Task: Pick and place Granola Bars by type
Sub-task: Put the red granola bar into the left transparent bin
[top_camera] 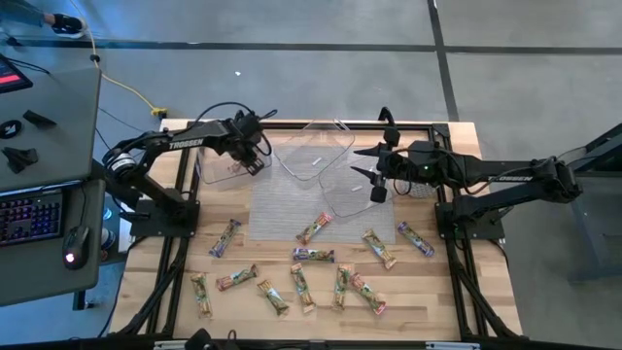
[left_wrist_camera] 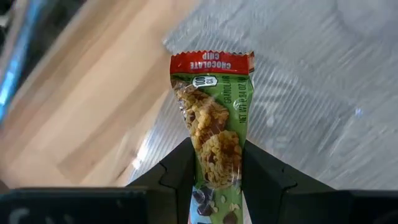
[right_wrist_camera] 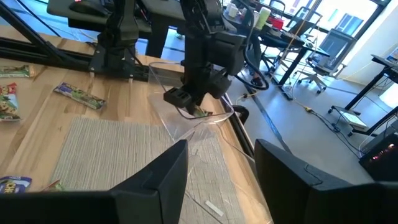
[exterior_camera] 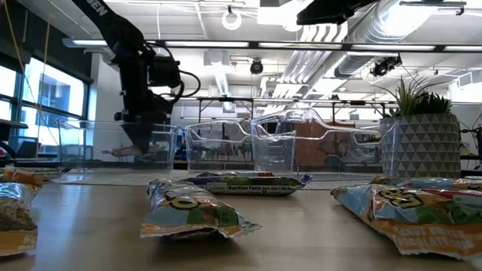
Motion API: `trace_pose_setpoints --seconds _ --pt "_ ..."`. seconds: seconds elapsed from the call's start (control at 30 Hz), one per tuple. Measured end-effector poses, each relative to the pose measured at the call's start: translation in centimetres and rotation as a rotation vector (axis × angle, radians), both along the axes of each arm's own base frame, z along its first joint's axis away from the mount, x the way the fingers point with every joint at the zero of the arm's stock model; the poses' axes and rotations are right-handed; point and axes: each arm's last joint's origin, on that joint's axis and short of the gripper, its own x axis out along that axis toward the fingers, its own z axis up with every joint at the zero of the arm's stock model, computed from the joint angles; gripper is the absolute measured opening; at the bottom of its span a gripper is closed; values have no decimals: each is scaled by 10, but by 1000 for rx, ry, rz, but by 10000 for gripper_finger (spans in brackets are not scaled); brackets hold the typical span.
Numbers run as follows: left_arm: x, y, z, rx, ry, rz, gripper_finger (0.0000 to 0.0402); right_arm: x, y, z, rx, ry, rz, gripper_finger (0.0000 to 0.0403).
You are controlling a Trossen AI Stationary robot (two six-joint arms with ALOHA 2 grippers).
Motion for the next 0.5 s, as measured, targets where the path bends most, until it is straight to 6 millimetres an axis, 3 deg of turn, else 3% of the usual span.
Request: trace_pose_setpoints --seconds 0.5 --pt "3 0 0 -16 -31 -72 108 0 0 0 12 -4 -3 169"
